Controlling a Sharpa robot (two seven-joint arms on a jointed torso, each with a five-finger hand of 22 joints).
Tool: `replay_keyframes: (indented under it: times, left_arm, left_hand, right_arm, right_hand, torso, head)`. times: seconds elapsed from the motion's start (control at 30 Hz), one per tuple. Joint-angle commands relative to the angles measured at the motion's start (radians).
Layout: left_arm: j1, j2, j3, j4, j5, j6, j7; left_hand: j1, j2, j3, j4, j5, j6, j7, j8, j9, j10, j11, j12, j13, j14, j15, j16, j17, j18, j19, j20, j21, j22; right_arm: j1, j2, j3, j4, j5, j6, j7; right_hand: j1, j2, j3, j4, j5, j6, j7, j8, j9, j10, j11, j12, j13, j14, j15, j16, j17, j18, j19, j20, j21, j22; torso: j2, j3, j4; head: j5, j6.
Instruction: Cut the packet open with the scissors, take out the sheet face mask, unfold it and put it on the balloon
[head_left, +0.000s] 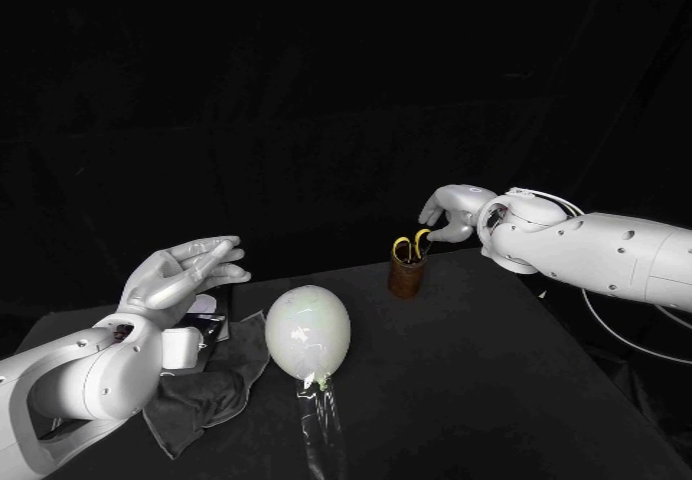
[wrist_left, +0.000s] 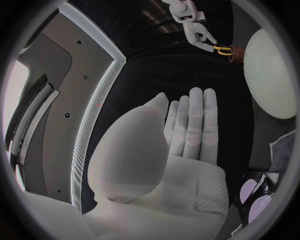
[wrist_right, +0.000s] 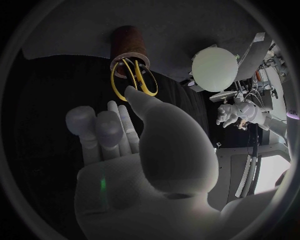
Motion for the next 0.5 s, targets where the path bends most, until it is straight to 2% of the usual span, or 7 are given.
replay_keyframes:
  times: [0.03,0.3,0.5]
  left_arm:
    - [0.001,0.0,0.001,0.006,0.01,-0.001,0.003]
    - [0.001,-0.002,0.001,0.008,0.012,-0.004,0.001]
    - [0.001,-0.003,0.001,0.008,0.012,-0.005,0.0]
  left_hand:
    - [-0.006,-0.005,0.004,-0.001,0.003,-0.001,0.007,-0.003,-0.002,0.0,0.007,-0.007,0.001,-0.009,0.002,0.004,0.001,0.017,-0.009,0.001,0.004,0.001]
    - [-0.005,-0.005,0.005,-0.002,0.003,-0.001,0.007,-0.004,-0.002,0.0,0.007,-0.007,0.002,-0.009,0.002,0.004,0.002,0.017,-0.009,0.001,0.004,0.001]
    - [-0.003,-0.005,0.006,-0.003,0.003,-0.002,0.007,-0.004,-0.002,0.0,0.007,-0.007,0.002,-0.01,0.002,0.005,0.004,0.018,-0.009,0.001,0.005,0.002]
  right_arm:
    - [-0.004,0.006,0.0,-0.006,-0.024,0.041,-0.011]
    - [-0.013,0.02,0.0,-0.011,-0.022,0.046,-0.007]
    - [-0.016,0.029,0.0,-0.023,-0.016,0.045,-0.005]
  right_hand:
    - [0.003,-0.003,0.02,0.002,-0.005,0.017,-0.002,0.007,0.003,0.022,-0.003,0.006,0.001,0.013,-0.003,0.029,0.029,-0.022,0.023,-0.002,0.025,0.038]
    - [-0.016,-0.014,0.075,0.017,-0.009,0.046,-0.009,0.018,0.009,0.061,-0.011,0.006,0.001,0.029,-0.007,0.081,0.079,-0.033,0.057,-0.006,0.069,0.106]
    - [-0.027,-0.012,0.112,0.031,-0.01,0.065,-0.014,0.028,0.015,0.086,-0.016,0.006,0.001,0.038,-0.011,0.109,0.109,-0.038,0.076,-0.01,0.091,0.142]
  torso:
    - [0.001,0.0005,0.0]
    - [-0.001,0.001,-0.0006]
    - [-0.001,0.0009,-0.0001]
  head:
    - [0.004,-0.003]
    - [0.005,-0.003]
    - [0.005,-0.003]
